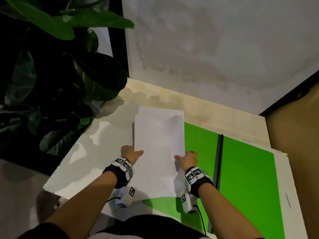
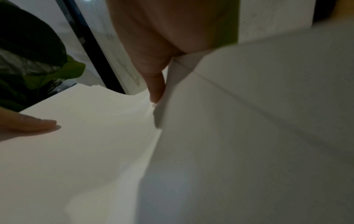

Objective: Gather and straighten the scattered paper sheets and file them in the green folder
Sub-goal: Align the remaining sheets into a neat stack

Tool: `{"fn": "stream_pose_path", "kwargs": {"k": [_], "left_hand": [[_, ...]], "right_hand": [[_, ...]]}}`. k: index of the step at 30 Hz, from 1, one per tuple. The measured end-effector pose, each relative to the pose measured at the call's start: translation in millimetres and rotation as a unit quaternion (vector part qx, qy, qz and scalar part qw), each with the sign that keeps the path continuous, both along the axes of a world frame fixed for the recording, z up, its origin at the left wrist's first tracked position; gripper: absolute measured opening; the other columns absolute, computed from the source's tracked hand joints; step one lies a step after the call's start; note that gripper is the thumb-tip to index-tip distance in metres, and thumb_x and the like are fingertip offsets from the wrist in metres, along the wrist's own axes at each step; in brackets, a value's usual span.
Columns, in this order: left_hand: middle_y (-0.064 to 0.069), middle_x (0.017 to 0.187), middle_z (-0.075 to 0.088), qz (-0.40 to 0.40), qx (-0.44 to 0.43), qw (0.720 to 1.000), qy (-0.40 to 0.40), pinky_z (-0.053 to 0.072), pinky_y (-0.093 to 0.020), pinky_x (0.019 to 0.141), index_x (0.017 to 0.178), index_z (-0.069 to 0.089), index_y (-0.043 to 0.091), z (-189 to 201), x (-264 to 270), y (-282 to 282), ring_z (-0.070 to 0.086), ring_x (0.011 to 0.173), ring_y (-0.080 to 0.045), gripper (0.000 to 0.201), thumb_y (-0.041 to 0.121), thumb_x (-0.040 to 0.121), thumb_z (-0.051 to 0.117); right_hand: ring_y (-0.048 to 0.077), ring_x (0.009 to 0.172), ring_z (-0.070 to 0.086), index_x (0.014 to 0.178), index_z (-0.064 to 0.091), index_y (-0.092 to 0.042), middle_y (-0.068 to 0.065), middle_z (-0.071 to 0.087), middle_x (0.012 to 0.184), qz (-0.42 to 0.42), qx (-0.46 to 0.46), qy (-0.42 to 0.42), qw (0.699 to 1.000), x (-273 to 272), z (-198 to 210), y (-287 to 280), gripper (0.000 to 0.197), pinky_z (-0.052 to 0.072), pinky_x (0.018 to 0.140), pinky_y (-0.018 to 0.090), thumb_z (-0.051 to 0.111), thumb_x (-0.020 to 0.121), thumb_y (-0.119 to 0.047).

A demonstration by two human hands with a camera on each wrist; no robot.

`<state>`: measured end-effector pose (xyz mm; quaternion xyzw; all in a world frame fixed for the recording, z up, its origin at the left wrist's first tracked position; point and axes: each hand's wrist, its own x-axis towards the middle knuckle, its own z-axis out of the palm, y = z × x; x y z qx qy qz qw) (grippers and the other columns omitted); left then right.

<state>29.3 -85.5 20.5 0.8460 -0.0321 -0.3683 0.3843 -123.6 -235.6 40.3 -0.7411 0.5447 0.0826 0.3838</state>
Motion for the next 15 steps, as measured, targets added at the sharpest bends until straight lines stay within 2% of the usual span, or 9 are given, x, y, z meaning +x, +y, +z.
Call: {"fn": "stream_pose_path", "kwargs": {"k": [2, 4, 6, 8, 9, 11, 12, 14, 15], "left_hand": [[-0.019, 0.125, 0.057, -0.006, -0.024, 1.000, 0.000, 0.042, -0.035, 0.099, 0.115, 0.055, -0.006, 2, -2, 0, 0.055, 0.113, -0.034, 0.041, 0.018, 0.083, 0.063], [-0.018, 0.125, 0.057, -0.012, -0.030, 0.999, 0.013, 0.042, -0.034, 0.097, 0.117, 0.054, -0.004, 4, -2, 2, 0.055, 0.113, -0.034, 0.040, 0.020, 0.085, 0.060], [-0.017, 0.126, 0.057, -0.017, -0.032, 0.999, 0.025, 0.041, -0.033, 0.099, 0.119, 0.054, -0.001, 6, -2, 7, 0.054, 0.114, -0.034, 0.040, 0.021, 0.086, 0.059], [-0.017, 0.126, 0.058, -0.004, -0.050, 0.998, 0.036, 0.042, -0.040, 0.102, 0.119, 0.055, 0.001, 2, -1, 14, 0.055, 0.114, -0.033, 0.042, 0.023, 0.084, 0.062], [-0.018, 0.125, 0.059, 0.002, -0.057, 0.998, 0.039, 0.043, -0.042, 0.101, 0.118, 0.055, 0.002, 0, 0, 18, 0.055, 0.112, -0.033, 0.043, 0.024, 0.083, 0.063], [-0.016, 0.122, 0.060, -0.006, -0.074, 0.997, 0.030, 0.044, -0.037, 0.097, 0.116, 0.057, 0.003, 4, 2, 25, 0.057, 0.109, -0.031, 0.040, 0.024, 0.082, 0.064], [-0.015, 0.120, 0.061, -0.008, -0.108, 0.994, 0.033, 0.044, -0.035, 0.094, 0.116, 0.057, 0.003, 8, 2, 27, 0.058, 0.108, -0.030, 0.037, 0.019, 0.083, 0.063], [-0.013, 0.113, 0.064, 0.012, -0.203, 0.977, 0.061, 0.044, -0.037, 0.095, 0.117, 0.056, 0.005, 26, 0, 30, 0.058, 0.110, -0.032, 0.033, 0.009, 0.084, 0.060], [-0.013, 0.110, 0.066, 0.028, -0.244, 0.967, 0.073, 0.043, -0.041, 0.098, 0.117, 0.056, 0.006, 33, 1, 30, 0.059, 0.110, -0.034, 0.035, 0.010, 0.083, 0.061]], "right_hand": [[0.030, 0.122, 0.044, 0.122, 0.051, 0.000, 0.020, 0.041, 0.137, -0.019, 0.024, -0.049, 0.998, 0, 2, 1, 0.041, 0.037, 0.089, 0.022, 0.057, 0.087, -0.019], [0.029, 0.117, 0.052, 0.121, 0.052, 0.003, 0.017, 0.054, 0.128, -0.050, 0.041, -0.074, 0.995, -1, 4, 4, 0.040, 0.039, 0.084, 0.022, 0.058, 0.086, -0.015], [0.031, 0.115, 0.054, 0.118, 0.053, 0.004, 0.020, 0.057, 0.125, -0.043, 0.037, -0.076, 0.995, -4, 5, 9, 0.041, 0.041, 0.085, 0.027, 0.060, 0.084, -0.016], [0.032, 0.108, 0.058, 0.114, 0.055, 0.005, 0.023, 0.061, 0.119, -0.024, 0.026, -0.111, 0.993, -8, 5, 14, 0.038, 0.039, 0.076, 0.022, 0.062, 0.083, -0.015], [0.030, 0.100, 0.061, 0.113, 0.056, 0.005, 0.024, 0.063, 0.114, -0.012, 0.018, -0.132, 0.991, -11, 7, 17, 0.036, 0.038, 0.070, 0.018, 0.063, 0.082, -0.013], [0.021, 0.077, 0.058, 0.113, 0.057, 0.004, 0.023, 0.065, 0.109, 0.008, -0.001, -0.181, 0.983, -17, 19, 19, 0.035, 0.035, 0.056, 0.014, 0.064, 0.081, -0.011], [0.016, 0.074, 0.055, 0.112, 0.057, 0.004, 0.021, 0.065, 0.109, 0.012, -0.010, -0.217, 0.976, -20, 25, 19, 0.035, 0.035, 0.056, 0.014, 0.065, 0.081, -0.009], [0.012, 0.087, 0.058, 0.114, 0.056, 0.002, 0.019, 0.062, 0.116, -0.004, 0.006, -0.295, 0.955, -27, 43, 16, 0.037, 0.040, 0.066, 0.009, 0.066, 0.078, -0.003], [0.007, 0.093, 0.059, 0.116, 0.054, 0.000, 0.016, 0.060, 0.119, -0.013, 0.024, -0.331, 0.943, -31, 52, 13, 0.041, 0.044, 0.071, 0.006, 0.066, 0.077, 0.000]]}}
